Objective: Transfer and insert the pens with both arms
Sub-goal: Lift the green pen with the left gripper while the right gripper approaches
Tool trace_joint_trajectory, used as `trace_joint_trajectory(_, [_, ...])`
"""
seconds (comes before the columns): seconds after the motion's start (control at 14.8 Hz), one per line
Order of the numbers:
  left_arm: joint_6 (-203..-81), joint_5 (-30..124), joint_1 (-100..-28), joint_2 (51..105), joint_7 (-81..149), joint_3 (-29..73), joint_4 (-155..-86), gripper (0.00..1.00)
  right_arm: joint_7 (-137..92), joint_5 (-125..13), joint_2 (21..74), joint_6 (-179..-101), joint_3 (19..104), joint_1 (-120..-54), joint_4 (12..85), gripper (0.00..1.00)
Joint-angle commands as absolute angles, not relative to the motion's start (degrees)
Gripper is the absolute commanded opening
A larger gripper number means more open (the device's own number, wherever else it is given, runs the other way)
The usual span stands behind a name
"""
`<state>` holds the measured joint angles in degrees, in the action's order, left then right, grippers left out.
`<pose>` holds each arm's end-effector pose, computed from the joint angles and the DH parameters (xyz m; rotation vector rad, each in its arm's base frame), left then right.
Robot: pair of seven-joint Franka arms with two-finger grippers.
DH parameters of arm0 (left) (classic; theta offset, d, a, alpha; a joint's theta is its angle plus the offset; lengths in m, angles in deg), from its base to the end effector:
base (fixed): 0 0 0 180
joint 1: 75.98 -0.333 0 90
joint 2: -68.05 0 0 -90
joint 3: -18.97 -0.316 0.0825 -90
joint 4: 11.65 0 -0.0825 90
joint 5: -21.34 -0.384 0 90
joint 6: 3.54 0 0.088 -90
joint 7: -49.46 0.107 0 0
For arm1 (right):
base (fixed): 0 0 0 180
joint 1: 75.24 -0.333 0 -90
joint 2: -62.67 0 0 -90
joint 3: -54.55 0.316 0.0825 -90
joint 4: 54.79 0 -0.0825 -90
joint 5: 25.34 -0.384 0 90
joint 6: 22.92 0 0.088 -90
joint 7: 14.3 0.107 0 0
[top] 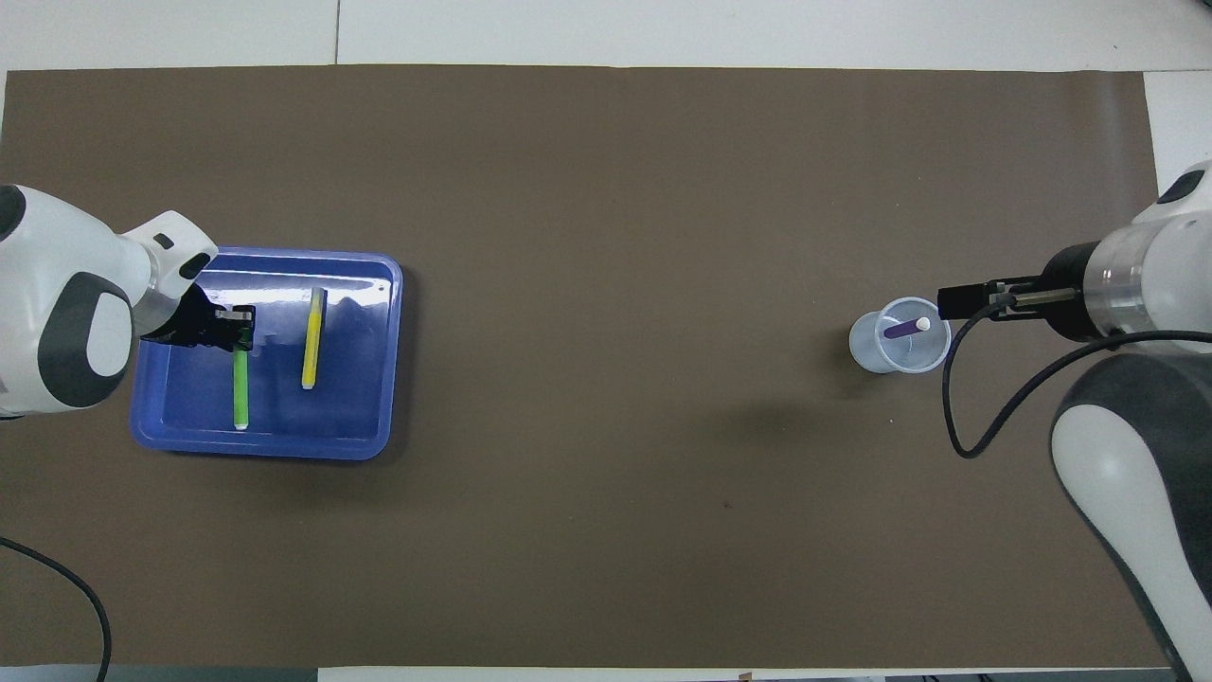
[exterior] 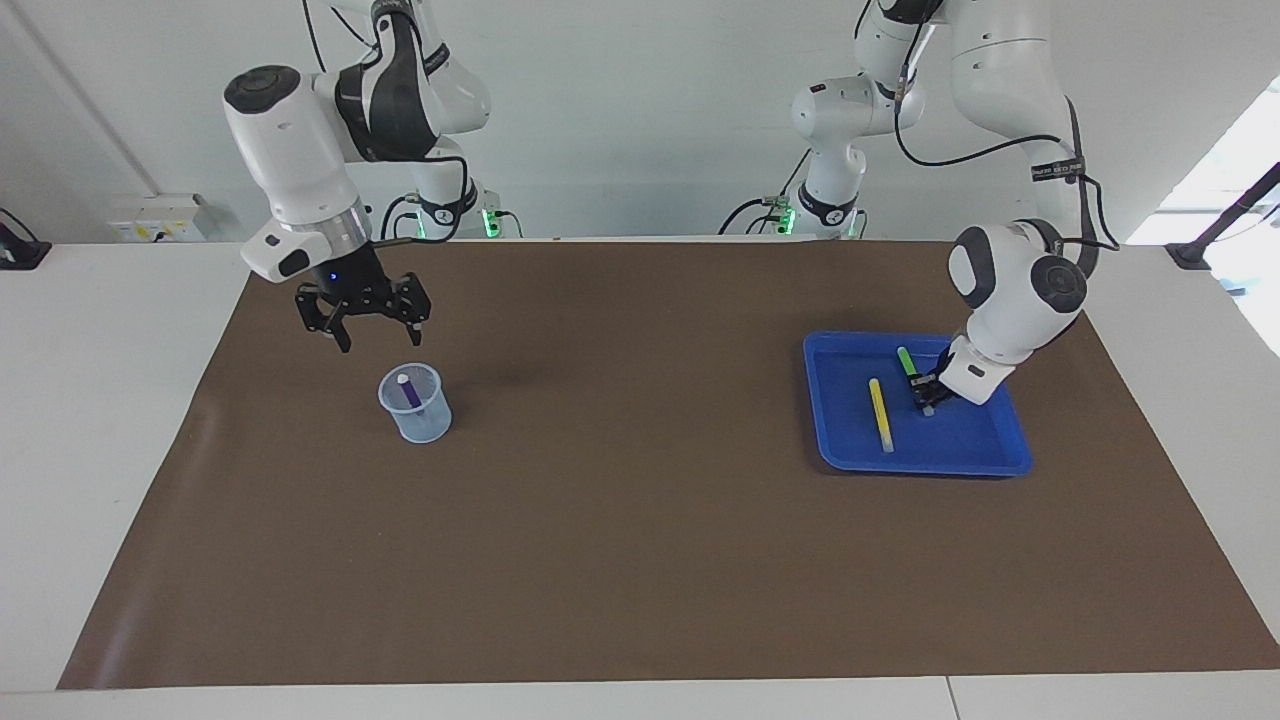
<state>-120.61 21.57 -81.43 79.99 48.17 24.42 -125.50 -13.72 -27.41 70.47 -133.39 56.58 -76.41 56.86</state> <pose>0.5766 0.0013 0.3489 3.1109 0.0392 -0.2362 0.5302 0.0330 0.5493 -3.1025 -0.0543 -0.1777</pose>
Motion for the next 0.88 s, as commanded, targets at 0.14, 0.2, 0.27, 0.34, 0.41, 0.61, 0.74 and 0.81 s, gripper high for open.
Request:
trace_joint_trajectory(0.14, [-105.3, 28.6, -77.9, 79.8, 35.5, 24.7, -112.4, 0.00, -11.1, -24.4, 64.9, -119.2, 56.7, -75.6, 42.3, 1.00])
trace_joint_trajectory(0.2, [-102.6, 30.1, -77.0, 79.7, 31.0, 24.8, -110.0, 0.00, -10.7, -24.4, 64.3, -117.4, 56.7, -75.3, 40.2, 1.00])
trace_joint_trajectory(0.27, [-100.3, 32.0, -75.4, 79.7, 25.2, 24.8, -107.7, 0.00, -10.3, -24.4, 63.8, -116.0, 56.7, -75.3, 38.7, 1.00])
trace_joint_trajectory(0.34, [-99.4, 33.9, -74.3, 79.5, 20.2, 24.8, -106.8, 0.00, -9.9, -24.4, 63.6, -114.7, 56.7, -75.4, 37.6, 1.00])
trace_joint_trajectory(0.41, [-99.5, 37.0, -73.8, 79.0, 13.8, 24.8, -106.8, 0.00, -9.5, -24.4, 63.4, -114.1, 56.7, -75.3, 36.8, 1.00])
trace_joint_trajectory(0.61, [-99.6, 49.6, -73.7, 77.2, -3.7, 25.1, -107.4, 0.00, -8.8, -24.5, 63.5, -113.7, 56.8, -75.9, 36.7, 1.00])
trace_joint_trajectory(0.74, [-100.3, 57.5, -73.7, 76.4, -10.8, 25.6, -109.2, 0.00, -6.7, -26.1, 63.5, -113.7, 57.0, -76.5, 36.7, 1.00])
trace_joint_trajectory(0.81, [-100.5, 61.5, -73.6, 76.0, -12.1, 25.6, -110.2, 0.00, -6.1, -28.5, 63.5, -114.1, 57.5, -76.8, 36.7, 1.00])
